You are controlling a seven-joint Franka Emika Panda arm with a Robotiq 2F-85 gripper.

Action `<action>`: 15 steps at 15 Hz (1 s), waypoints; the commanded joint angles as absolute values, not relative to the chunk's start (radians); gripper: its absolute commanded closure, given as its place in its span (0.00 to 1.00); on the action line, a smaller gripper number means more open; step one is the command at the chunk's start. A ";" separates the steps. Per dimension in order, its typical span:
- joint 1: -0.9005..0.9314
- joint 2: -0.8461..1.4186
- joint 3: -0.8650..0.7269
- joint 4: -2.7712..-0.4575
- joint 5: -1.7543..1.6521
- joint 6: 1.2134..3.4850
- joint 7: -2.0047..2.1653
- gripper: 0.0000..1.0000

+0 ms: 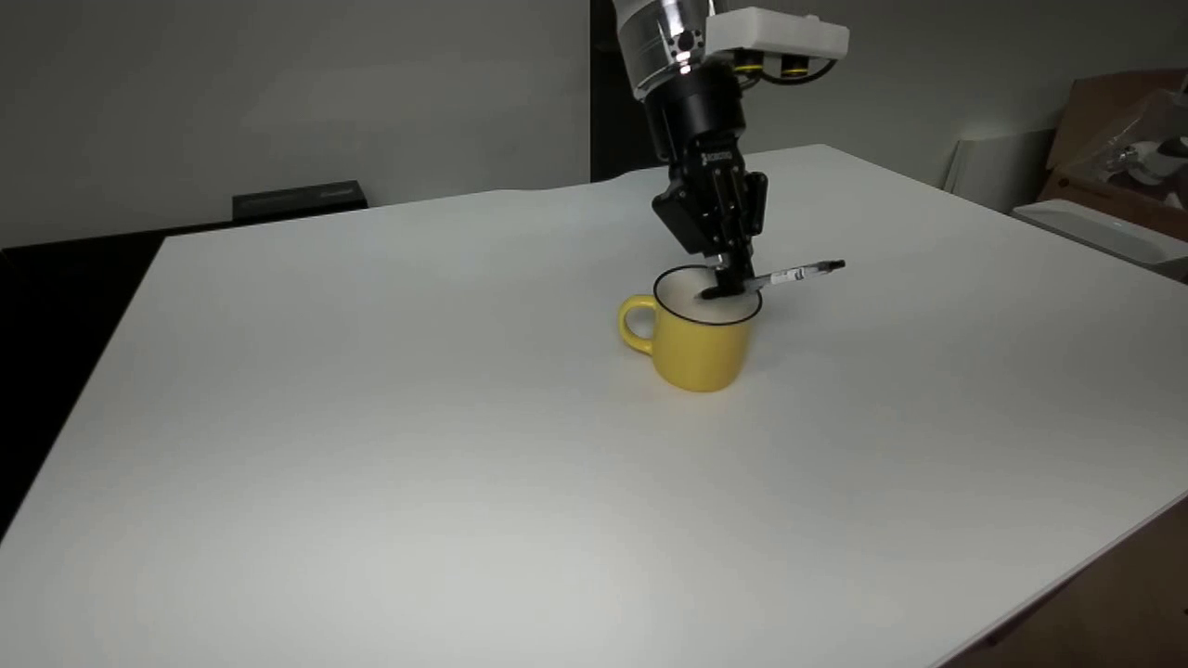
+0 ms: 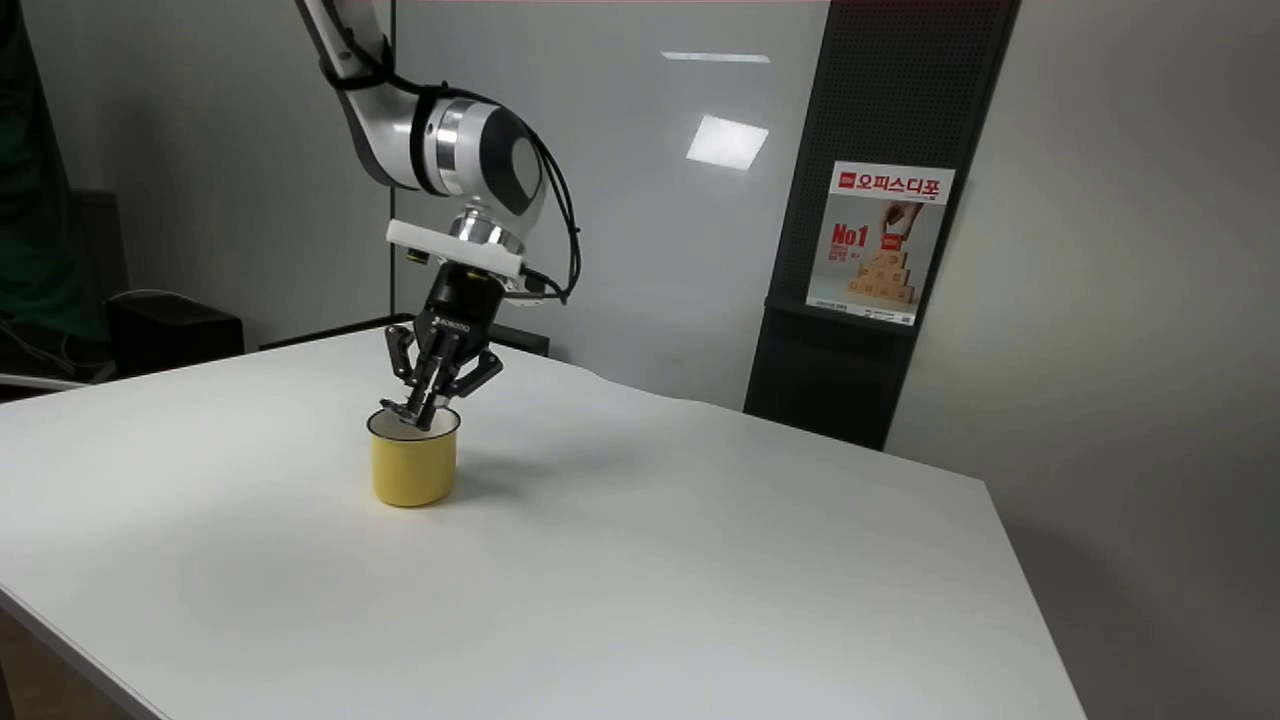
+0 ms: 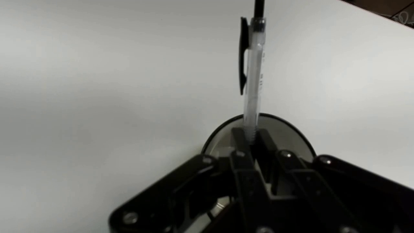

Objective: Put the pen inside the mug cup

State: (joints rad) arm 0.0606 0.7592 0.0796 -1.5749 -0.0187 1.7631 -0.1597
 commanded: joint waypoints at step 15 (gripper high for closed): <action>0.089 0.705 0.098 -1.506 -0.047 1.817 -0.207 0.00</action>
